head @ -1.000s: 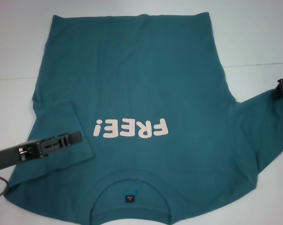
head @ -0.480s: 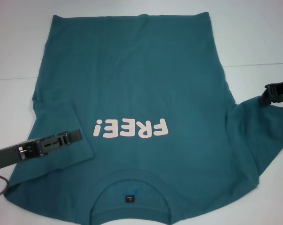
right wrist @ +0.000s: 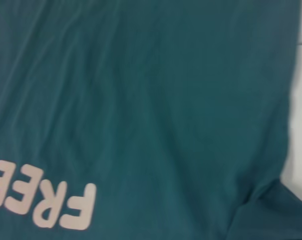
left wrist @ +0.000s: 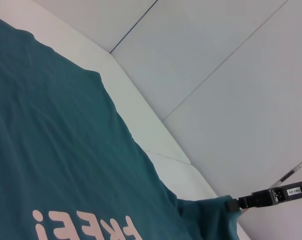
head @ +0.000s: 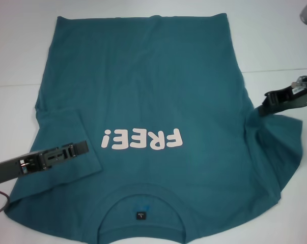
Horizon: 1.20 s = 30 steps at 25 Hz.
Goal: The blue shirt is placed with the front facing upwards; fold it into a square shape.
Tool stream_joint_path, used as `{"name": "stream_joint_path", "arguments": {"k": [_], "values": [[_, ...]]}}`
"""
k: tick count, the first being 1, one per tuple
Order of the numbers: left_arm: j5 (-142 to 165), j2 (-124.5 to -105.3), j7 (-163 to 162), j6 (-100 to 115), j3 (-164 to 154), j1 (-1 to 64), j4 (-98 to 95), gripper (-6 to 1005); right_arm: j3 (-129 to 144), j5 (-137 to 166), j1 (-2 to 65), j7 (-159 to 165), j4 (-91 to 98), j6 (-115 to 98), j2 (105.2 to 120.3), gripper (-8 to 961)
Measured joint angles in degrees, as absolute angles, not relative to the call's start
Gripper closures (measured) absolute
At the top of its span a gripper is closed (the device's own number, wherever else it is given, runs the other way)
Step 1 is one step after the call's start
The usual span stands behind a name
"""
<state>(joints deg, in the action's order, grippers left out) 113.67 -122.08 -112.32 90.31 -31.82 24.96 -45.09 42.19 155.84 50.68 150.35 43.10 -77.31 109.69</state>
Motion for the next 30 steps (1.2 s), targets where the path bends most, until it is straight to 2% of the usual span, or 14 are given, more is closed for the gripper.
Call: {"name": "stream_joint_path", "arguments": {"k": [11, 30], "values": [[113.64, -122.22, -112.36, 89.17, -31.82, 24.96, -44.95, 279, 44.53, 155.82, 52.15, 151.85, 42.55, -76.95, 110.93, 946], [113.64, -122.17, -113.01, 88.28, -31.81, 25.10, -44.46, 279, 44.76, 155.46, 53.31, 156.85, 42.43, -70.54, 111.59, 947]]}}
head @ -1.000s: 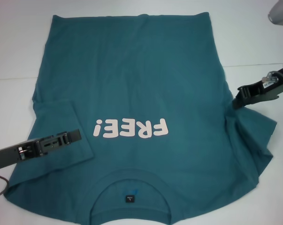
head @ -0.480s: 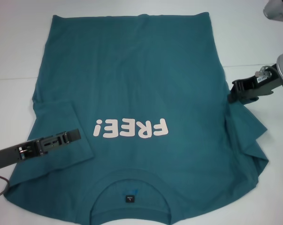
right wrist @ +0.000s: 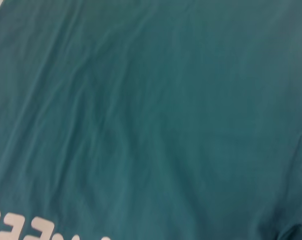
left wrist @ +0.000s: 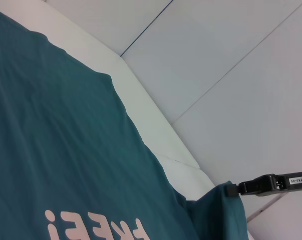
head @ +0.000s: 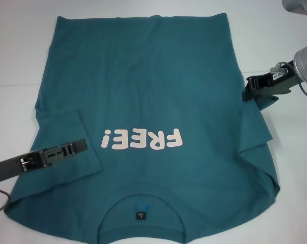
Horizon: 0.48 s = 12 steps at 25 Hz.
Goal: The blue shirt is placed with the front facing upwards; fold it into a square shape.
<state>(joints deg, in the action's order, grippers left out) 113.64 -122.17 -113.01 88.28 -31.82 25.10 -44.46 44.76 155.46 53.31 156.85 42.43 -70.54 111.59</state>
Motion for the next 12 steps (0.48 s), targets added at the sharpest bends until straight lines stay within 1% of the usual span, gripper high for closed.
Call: {"name": "stream_joint_path", "arguments": {"k": [12], "values": [[113.64, -122.16, -113.03, 88.04, -31.81, 25.34, -44.38, 279, 47.25, 155.83, 53.95, 157.70, 39.75, -67.29, 111.80, 947]]}}
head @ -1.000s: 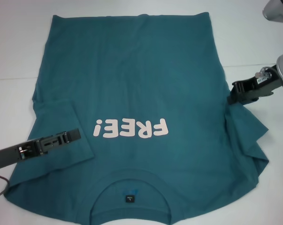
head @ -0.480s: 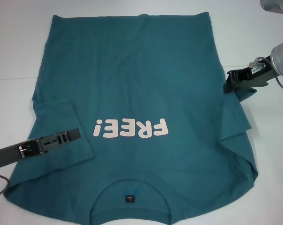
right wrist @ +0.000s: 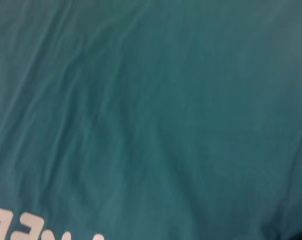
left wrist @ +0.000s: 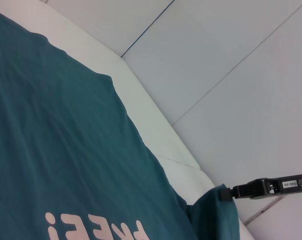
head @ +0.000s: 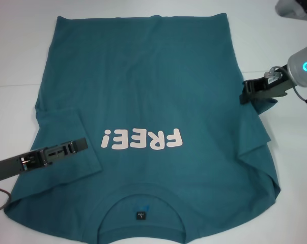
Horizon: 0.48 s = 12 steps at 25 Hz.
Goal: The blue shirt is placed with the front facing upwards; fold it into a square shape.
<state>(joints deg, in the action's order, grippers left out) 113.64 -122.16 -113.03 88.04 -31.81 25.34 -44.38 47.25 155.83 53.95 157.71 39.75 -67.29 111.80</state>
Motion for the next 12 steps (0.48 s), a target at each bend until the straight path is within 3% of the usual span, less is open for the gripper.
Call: {"name": "stream_joint_path", "arguments": {"k": [12], "values": [[113.64, -122.17, -113.03, 87.24, -31.81, 25.08, -44.29, 279, 52.28, 155.83, 54.98, 156.92, 39.38, -65.65, 112.79, 922]]}}
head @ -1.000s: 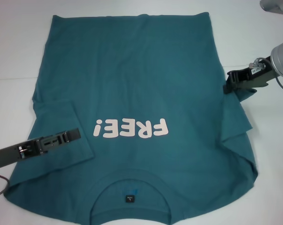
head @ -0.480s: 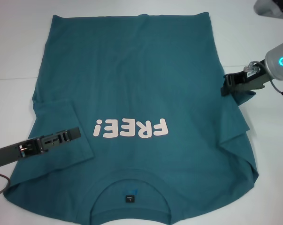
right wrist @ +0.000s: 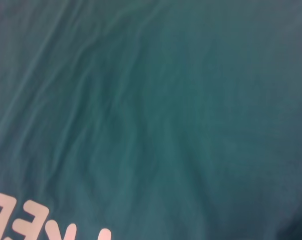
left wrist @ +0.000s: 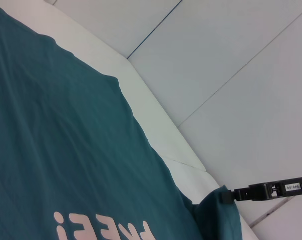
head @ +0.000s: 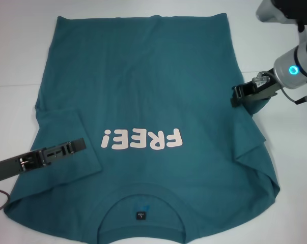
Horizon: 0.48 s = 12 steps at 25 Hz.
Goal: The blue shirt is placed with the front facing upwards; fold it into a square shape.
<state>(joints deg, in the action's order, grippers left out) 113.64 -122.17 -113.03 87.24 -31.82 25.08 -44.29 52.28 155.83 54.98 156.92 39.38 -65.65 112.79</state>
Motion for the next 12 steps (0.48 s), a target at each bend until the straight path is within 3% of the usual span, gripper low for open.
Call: {"name": "stream_joint_path", "arguments": {"k": [12], "values": [[113.64, -122.18, -113.03, 87.19, -31.81, 25.01, -44.29, 278, 60.11, 159.80, 56.45, 156.93, 39.69, -65.62, 114.14, 894]]}}
